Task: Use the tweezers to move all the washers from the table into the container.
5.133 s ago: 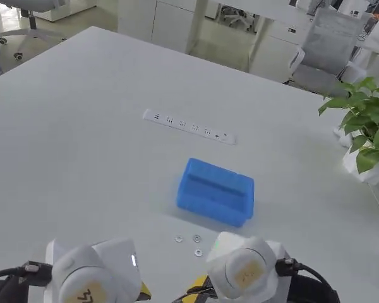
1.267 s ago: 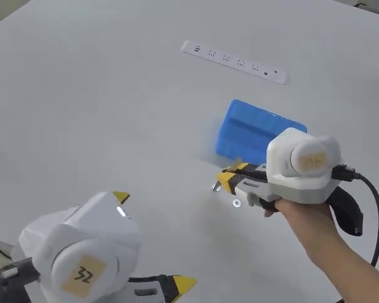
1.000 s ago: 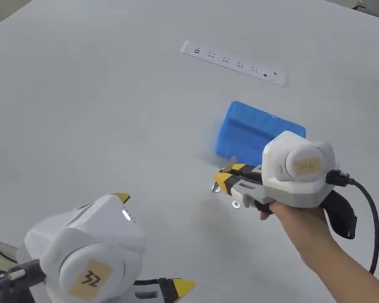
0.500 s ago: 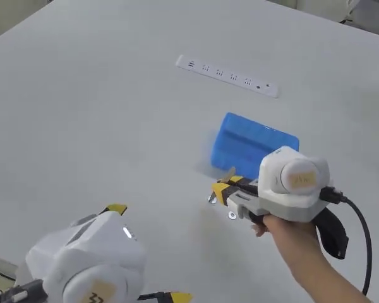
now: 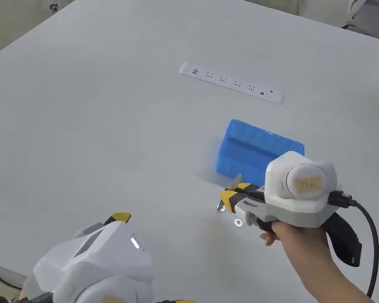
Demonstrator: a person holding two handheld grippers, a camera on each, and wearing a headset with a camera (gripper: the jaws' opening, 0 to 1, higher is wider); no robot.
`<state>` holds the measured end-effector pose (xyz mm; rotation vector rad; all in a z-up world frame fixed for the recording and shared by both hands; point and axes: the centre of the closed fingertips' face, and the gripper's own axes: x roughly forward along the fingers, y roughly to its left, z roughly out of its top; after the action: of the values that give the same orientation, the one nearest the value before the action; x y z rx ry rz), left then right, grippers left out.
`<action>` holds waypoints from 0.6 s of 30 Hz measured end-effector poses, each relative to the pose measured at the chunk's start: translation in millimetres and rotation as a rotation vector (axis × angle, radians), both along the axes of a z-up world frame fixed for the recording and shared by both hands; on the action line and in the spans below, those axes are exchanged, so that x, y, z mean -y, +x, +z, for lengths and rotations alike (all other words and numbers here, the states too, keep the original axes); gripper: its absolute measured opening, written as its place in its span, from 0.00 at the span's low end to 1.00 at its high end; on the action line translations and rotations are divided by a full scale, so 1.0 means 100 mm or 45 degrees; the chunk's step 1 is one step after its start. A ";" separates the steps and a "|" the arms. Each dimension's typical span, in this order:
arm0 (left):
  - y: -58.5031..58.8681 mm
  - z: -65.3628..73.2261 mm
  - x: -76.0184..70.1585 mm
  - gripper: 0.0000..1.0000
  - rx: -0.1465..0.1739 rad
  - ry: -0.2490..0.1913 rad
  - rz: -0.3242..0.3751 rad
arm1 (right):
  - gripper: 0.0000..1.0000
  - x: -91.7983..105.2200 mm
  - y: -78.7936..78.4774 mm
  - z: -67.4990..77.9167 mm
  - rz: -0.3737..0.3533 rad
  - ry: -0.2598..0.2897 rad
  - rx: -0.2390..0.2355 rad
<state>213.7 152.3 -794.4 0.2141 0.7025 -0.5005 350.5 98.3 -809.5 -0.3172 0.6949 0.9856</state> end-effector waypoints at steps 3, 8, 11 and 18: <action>0.00 0.00 0.00 0.92 0.005 0.001 -0.002 | 0.01 0.02 -0.01 0.06 0.006 0.006 0.004; 0.01 -0.01 -0.01 0.92 0.002 0.014 0.002 | 0.01 0.05 0.04 0.23 0.016 0.013 0.055; 0.01 -0.01 -0.01 0.92 0.004 0.018 0.003 | 0.01 0.07 0.09 0.33 0.031 -0.003 0.102; 0.01 -0.02 -0.02 0.91 0.001 0.029 0.006 | 0.02 0.08 0.32 0.60 -0.009 0.042 0.182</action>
<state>214.6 154.6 -796.6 0.2338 0.7082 -0.4880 383.0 90.1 -749.1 -0.3529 0.5490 0.9566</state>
